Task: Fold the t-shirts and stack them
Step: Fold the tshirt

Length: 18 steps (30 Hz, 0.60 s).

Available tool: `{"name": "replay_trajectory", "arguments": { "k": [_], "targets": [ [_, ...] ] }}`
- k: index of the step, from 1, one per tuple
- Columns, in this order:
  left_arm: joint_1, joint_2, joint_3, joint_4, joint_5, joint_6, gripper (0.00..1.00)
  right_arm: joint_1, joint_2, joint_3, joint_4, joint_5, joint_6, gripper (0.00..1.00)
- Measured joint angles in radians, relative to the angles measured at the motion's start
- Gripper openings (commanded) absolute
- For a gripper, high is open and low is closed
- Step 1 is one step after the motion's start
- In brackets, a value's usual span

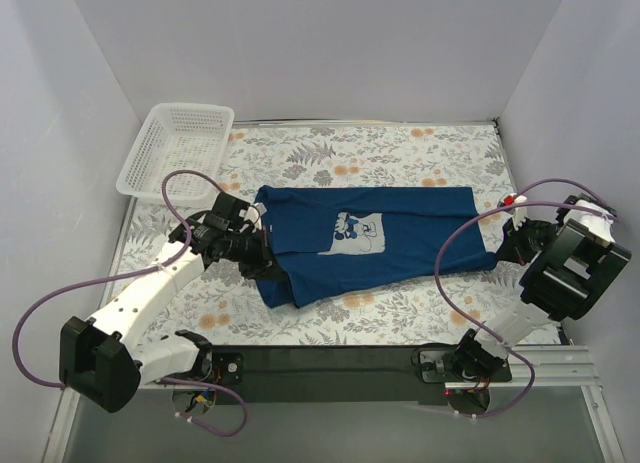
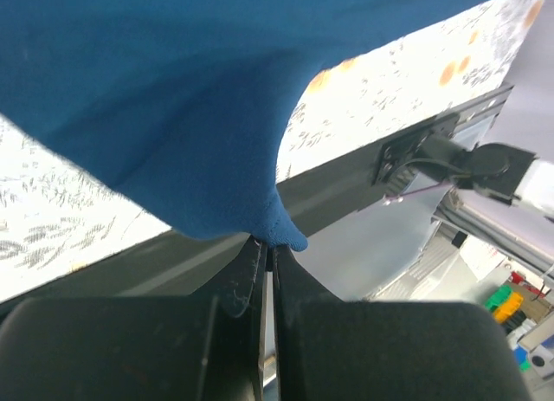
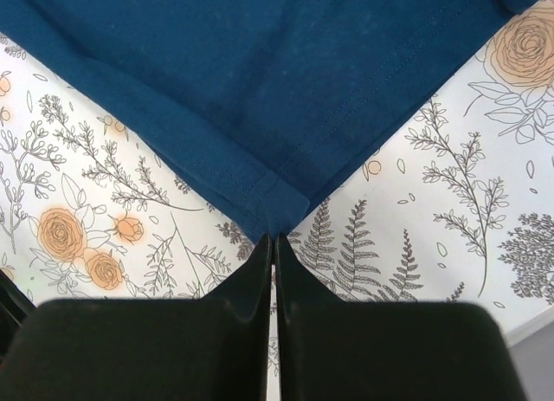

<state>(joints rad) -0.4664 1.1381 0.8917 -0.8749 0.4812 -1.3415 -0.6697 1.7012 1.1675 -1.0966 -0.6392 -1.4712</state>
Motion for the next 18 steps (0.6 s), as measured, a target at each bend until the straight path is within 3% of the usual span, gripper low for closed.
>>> {"name": "replay_trajectory", "arguments": {
  "k": [18],
  "targets": [
    [0.073, 0.080, 0.135, 0.061, -0.019, 0.019, 0.00, 0.064, 0.066, 0.021, 0.063, -0.018, 0.122, 0.01]
  ]
}}
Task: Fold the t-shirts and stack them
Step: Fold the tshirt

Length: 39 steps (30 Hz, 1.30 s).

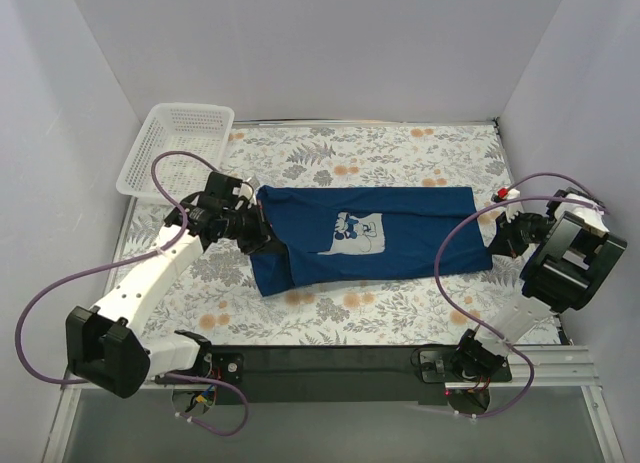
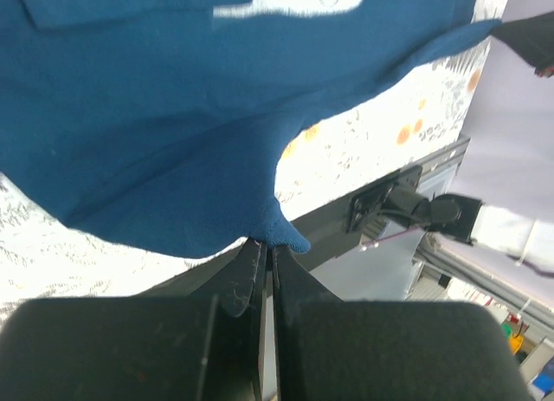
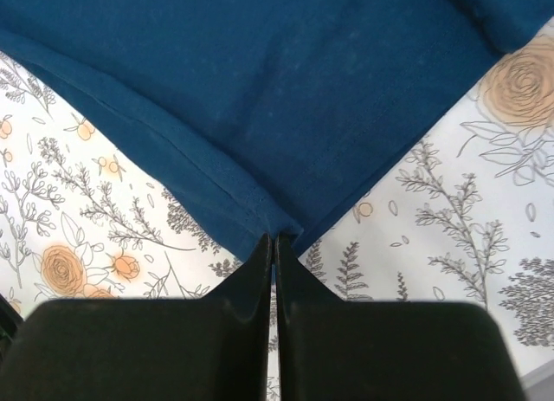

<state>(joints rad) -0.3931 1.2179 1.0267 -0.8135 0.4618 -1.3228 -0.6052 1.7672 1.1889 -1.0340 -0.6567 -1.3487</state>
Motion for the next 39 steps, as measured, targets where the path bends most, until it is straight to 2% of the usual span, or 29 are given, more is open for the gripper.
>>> {"name": "replay_trajectory", "arguments": {
  "k": [14, 39],
  "targets": [
    [0.065, 0.163, 0.085, 0.101, 0.014, 0.021, 0.00, 0.012, 0.043, 0.034, 0.049, -0.009, 0.077, 0.01],
    [0.093, 0.201, 0.130, 0.180, 0.018, 0.071, 0.00, 0.047, 0.101, 0.092, 0.144, -0.011, 0.220, 0.01]
  ]
}}
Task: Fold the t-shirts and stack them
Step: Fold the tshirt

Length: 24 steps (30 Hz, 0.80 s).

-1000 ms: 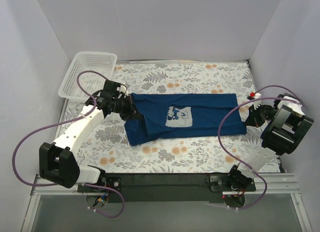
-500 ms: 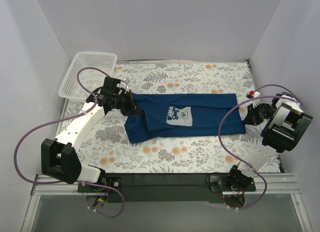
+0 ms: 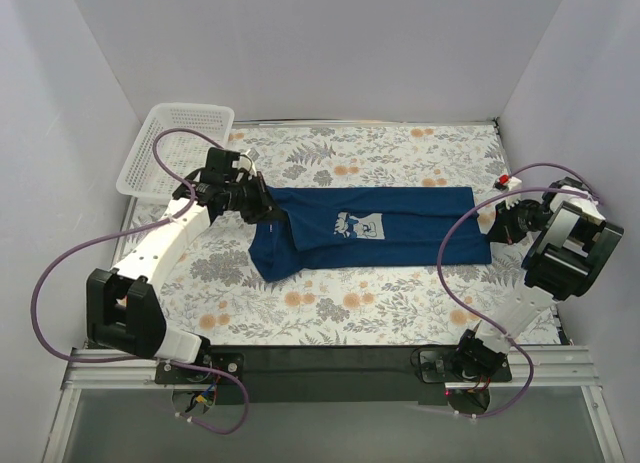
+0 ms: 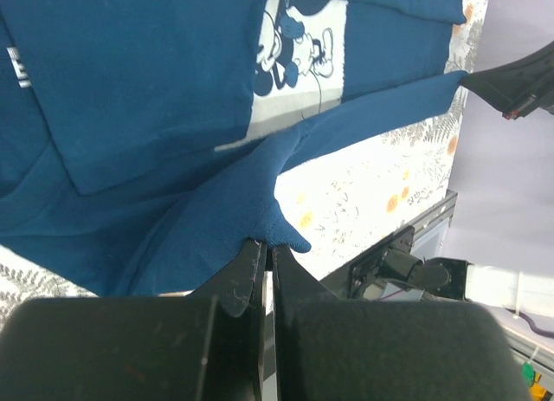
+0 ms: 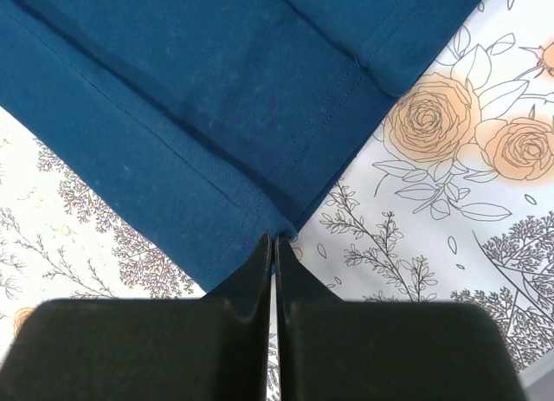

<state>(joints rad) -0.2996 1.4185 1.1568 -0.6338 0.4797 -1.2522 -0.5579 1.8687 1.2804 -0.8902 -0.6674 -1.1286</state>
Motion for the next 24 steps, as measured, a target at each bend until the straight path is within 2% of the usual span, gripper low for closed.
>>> {"name": "replay_trajectory", "arguments": {
  "k": [7, 24],
  "targets": [
    [0.003, 0.062, 0.031, 0.014, -0.001, 0.023, 0.00, 0.005, 0.026, 0.000, 0.013, 0.006, 0.016, 0.01],
    [0.010, 0.057, 0.034, 0.014, -0.021, 0.041, 0.00, 0.060, 0.048, 0.007, 0.068, 0.018, 0.077, 0.01]
  ]
}}
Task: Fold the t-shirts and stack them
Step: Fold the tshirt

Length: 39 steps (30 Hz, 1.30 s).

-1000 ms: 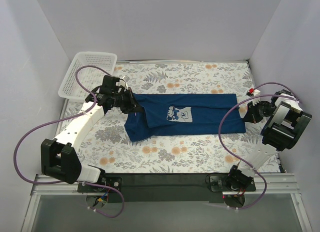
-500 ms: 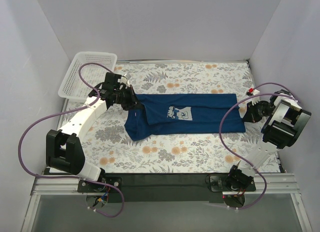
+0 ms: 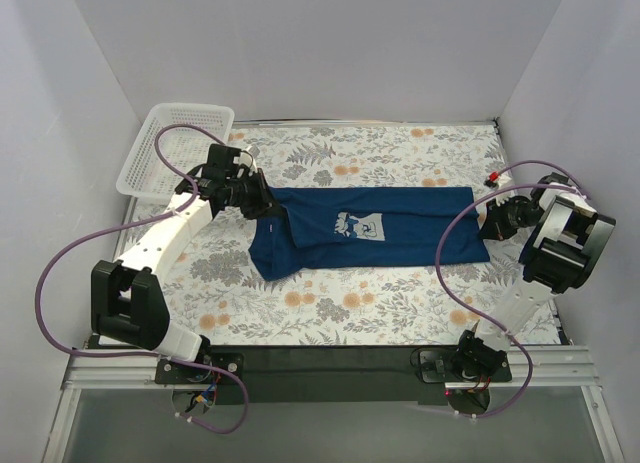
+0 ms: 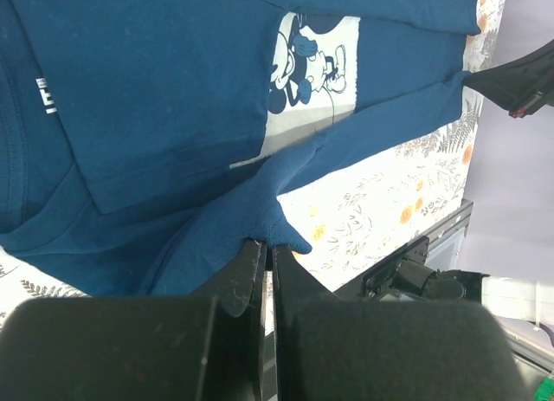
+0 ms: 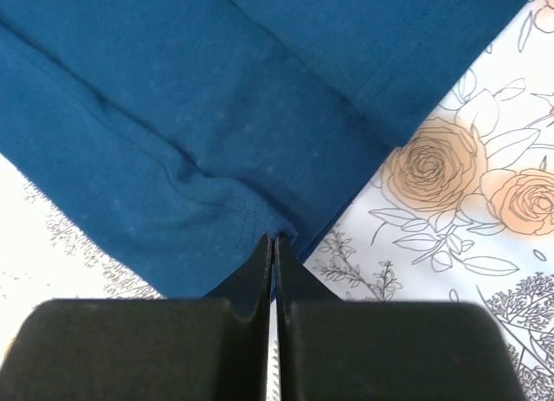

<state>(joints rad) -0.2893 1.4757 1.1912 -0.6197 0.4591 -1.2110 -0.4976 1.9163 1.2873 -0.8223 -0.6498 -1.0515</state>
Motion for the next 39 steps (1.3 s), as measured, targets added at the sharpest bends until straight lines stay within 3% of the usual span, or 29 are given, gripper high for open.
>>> {"name": "replay_trajectory", "arguments": {
  "k": [39],
  "targets": [
    [0.029, 0.075, 0.033, 0.017, 0.005, 0.026, 0.00, 0.005, 0.022, 0.001, 0.085, 0.052, 0.080, 0.01]
  ]
}}
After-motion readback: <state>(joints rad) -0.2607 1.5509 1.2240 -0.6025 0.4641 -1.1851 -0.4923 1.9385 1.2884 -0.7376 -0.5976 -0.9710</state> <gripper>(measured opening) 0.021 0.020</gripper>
